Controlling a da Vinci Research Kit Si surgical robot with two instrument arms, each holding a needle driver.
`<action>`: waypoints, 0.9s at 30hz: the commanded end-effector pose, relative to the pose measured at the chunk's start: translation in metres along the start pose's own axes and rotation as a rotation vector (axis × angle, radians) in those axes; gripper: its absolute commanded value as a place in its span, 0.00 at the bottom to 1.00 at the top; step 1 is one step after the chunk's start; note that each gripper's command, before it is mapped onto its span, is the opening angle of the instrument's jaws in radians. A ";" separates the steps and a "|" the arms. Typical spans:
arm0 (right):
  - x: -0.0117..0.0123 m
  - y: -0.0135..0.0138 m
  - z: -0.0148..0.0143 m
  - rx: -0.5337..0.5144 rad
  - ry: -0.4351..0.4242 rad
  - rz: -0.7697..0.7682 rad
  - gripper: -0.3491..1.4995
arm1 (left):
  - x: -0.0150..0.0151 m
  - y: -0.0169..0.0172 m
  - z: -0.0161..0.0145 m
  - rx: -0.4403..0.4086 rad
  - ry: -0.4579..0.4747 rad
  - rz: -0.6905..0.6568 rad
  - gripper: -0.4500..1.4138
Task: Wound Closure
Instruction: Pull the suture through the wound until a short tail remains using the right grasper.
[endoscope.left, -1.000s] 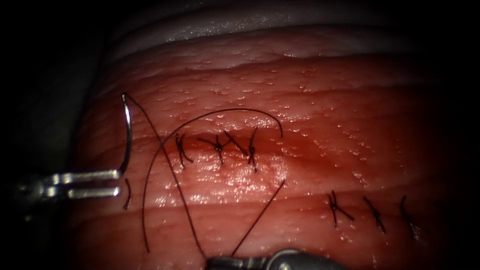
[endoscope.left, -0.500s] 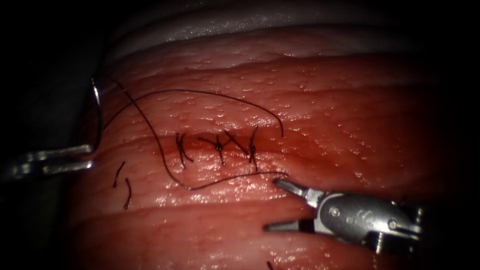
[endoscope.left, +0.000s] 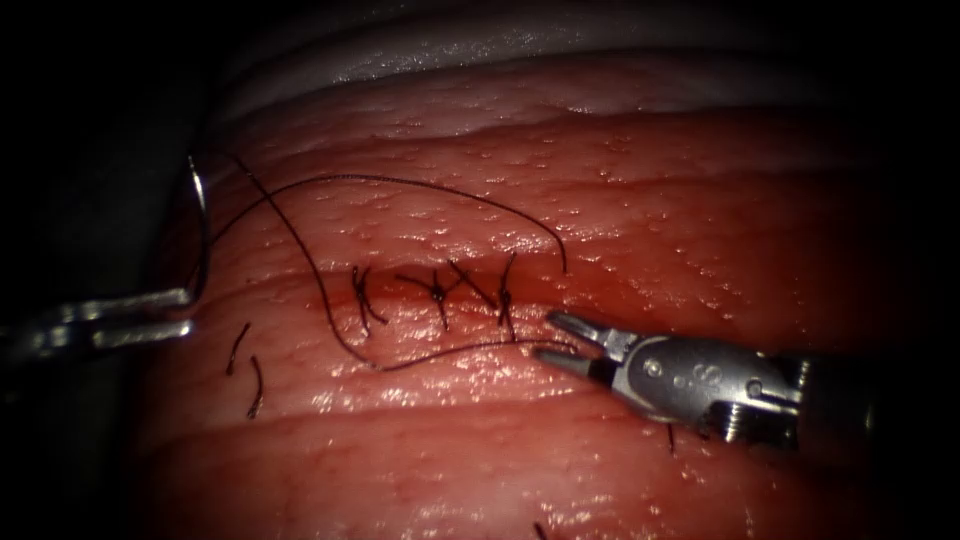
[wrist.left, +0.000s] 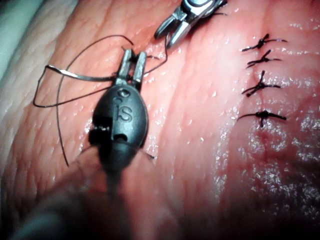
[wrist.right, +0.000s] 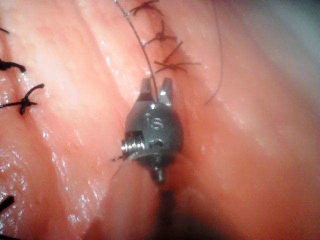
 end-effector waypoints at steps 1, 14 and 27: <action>0.0002 -0.0008 0.0001 -0.011 -0.009 0.059 0.00 | -0.0005 -0.0001 0.0006 -0.001 0.001 0.000 0.00; 0.0051 -0.0072 -0.0044 0.039 -0.026 0.140 0.00 | -0.0008 -0.0002 0.0008 0.000 0.001 0.000 0.00; 0.0090 -0.0125 -0.0037 0.121 0.021 0.136 0.00 | -0.0008 -0.0006 0.0002 -0.006 0.001 -0.002 0.00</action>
